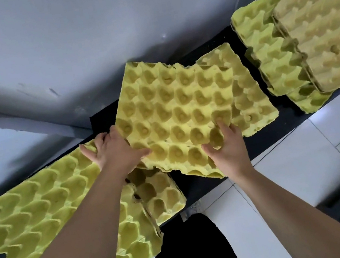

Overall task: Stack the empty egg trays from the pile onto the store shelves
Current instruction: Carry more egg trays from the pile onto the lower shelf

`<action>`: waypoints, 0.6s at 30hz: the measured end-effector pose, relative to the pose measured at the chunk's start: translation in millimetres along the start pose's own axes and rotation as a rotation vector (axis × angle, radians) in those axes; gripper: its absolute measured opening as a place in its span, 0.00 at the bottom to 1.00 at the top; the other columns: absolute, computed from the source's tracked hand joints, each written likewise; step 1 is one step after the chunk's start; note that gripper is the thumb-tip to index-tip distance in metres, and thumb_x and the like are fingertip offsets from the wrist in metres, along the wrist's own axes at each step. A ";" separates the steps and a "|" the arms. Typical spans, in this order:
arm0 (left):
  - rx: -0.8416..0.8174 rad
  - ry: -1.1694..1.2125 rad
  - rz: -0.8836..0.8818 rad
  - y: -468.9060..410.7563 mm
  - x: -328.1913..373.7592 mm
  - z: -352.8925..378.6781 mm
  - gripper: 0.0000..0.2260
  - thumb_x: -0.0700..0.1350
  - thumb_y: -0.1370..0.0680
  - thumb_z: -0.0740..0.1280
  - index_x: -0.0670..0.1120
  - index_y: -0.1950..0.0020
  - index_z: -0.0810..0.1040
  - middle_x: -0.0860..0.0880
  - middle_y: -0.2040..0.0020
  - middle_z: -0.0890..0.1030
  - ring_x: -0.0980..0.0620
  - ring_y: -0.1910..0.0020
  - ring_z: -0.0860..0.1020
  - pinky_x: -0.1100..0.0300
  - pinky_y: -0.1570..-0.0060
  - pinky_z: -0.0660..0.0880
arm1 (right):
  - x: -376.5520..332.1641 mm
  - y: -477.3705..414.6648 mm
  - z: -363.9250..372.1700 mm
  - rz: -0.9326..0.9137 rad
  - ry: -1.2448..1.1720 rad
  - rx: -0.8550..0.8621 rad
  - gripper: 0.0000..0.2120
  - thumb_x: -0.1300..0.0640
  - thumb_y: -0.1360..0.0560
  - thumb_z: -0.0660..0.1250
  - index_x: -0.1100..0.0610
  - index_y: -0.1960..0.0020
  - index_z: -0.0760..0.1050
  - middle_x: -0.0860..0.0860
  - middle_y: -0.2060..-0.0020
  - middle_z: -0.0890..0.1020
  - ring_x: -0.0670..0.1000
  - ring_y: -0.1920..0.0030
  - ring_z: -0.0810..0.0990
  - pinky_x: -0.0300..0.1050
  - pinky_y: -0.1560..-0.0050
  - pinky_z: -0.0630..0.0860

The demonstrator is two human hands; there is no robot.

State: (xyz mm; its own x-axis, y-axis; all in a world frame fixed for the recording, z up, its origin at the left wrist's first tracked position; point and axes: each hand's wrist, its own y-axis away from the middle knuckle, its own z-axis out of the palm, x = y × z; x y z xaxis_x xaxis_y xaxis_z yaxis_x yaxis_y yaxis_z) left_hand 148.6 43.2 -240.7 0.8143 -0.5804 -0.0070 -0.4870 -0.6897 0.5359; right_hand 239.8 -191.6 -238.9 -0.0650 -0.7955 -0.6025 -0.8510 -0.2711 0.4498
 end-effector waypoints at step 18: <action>0.023 0.126 0.041 -0.2 -0.2 -23.3 0.37 0.68 0.32 0.69 0.46 0.33 0.68 0.48 0.40 0.75 0.48 0.26 0.59 0.35 0.30 0.34 | -17.6 6.7 -26.0 -0.083 -0.140 0.267 0.33 0.52 0.30 0.74 0.52 0.28 0.67 0.55 0.28 0.62 0.53 0.30 0.66 0.52 0.35 0.71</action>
State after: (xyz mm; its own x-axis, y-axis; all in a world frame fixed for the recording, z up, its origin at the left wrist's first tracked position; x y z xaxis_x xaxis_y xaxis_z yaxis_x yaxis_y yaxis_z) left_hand 155.9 53.5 -221.2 0.8260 -0.5504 0.1211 -0.5266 -0.6772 0.5138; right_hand 248.8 -193.5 -208.2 -0.0454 -0.6891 -0.7232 -0.9619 -0.1653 0.2178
